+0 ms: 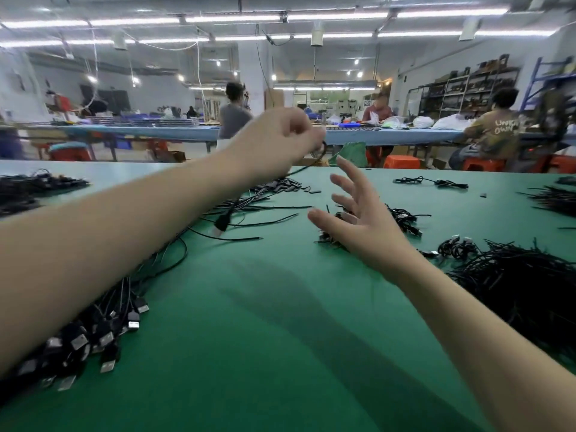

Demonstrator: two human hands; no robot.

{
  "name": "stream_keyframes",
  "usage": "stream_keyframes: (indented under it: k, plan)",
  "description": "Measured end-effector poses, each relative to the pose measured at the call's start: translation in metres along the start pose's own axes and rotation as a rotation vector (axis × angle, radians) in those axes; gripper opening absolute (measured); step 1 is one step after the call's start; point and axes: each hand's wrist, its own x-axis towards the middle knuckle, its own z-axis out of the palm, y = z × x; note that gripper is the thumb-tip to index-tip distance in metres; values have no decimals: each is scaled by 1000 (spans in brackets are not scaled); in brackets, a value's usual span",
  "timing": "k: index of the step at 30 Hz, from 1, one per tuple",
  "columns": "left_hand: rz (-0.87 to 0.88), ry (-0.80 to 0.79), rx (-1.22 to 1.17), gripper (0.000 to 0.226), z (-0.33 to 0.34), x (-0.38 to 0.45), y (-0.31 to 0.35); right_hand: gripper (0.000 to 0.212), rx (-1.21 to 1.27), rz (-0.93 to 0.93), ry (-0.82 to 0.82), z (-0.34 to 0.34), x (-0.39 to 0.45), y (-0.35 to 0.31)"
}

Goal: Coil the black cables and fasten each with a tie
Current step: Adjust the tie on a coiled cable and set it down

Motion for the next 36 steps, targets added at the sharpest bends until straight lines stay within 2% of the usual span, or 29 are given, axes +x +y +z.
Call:
stream_keyframes:
  k: [1,3,6,9,11,13,15,18,20,22,25,32,34,36]
  plan:
    - [24,-31,-5,29,24,-3,0,45,57,-5,-62,-7,2,-9]
    - [-24,-34,-134,31,53,3,2,4,152,44,-78,-21,7,-18]
    - [-131,-187,-314,25,63,11,-5,35,434,205,35,-45,11,-16]
    - [-167,-419,-337,19,68,4,-25,41,701,295,236,-70,16,-12]
    - [-247,-478,-395,20,68,-4,-41,42,758,314,352,-85,17,-5]
    - [-343,-448,-465,29,66,-8,-51,40,744,330,384,-94,17,1]
    - [-450,-318,-590,35,60,-4,-57,37,680,364,309,-93,16,5]
    - [-603,-42,-1037,38,46,4,-63,32,516,421,88,-83,14,8]
    - [-596,78,-1278,33,40,6,-67,30,354,444,-70,-72,12,9]
    - [-565,92,-1385,26,41,7,-67,30,255,467,-209,-57,9,11]
    - [-566,30,-1346,12,45,7,-61,32,246,484,-352,-33,2,13]
    - [-558,-27,-1424,39,37,5,-48,35,189,547,-649,-13,-7,18]
    - [-503,-221,-1512,47,28,2,-45,40,116,589,-707,-12,-10,21]
    - [-409,-582,-1470,51,20,-3,-44,44,23,599,-642,-16,-9,21]
